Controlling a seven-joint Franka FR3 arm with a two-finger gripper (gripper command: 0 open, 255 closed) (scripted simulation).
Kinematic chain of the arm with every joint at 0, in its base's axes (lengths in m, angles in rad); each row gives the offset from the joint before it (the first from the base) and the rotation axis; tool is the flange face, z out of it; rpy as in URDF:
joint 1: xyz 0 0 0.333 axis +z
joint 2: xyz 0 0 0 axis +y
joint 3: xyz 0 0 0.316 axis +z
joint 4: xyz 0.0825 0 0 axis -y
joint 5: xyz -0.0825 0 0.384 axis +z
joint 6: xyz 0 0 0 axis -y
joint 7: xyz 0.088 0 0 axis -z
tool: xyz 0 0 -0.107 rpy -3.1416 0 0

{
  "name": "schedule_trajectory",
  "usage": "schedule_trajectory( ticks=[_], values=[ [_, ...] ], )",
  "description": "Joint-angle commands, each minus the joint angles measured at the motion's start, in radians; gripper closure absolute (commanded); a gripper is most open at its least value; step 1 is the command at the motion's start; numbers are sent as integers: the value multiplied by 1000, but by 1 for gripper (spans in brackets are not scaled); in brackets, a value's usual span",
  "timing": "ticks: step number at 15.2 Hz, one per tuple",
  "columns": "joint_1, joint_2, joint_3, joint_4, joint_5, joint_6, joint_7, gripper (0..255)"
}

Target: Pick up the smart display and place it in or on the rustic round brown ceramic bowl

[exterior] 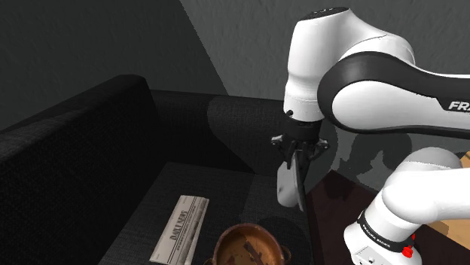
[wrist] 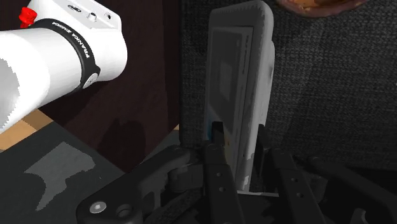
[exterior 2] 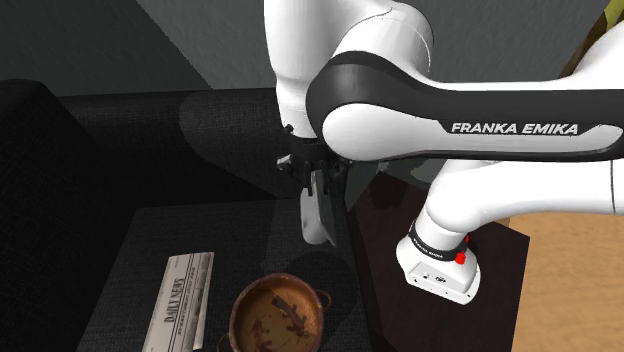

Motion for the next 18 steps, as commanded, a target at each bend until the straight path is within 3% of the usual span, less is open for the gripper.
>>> schedule_trajectory(
  ticks=[1, 8, 14, 18],
  values=[
    [-2, 33, 49, 46, 26, 0, 47, 255],
    [-34, 144, 220, 235, 89, -18, 216, 255],
    [-125, 266, 409, 444, 106, -30, 374, 255],
    [-124, 261, 432, 397, 123, 17, 368, 255]
  ],
)
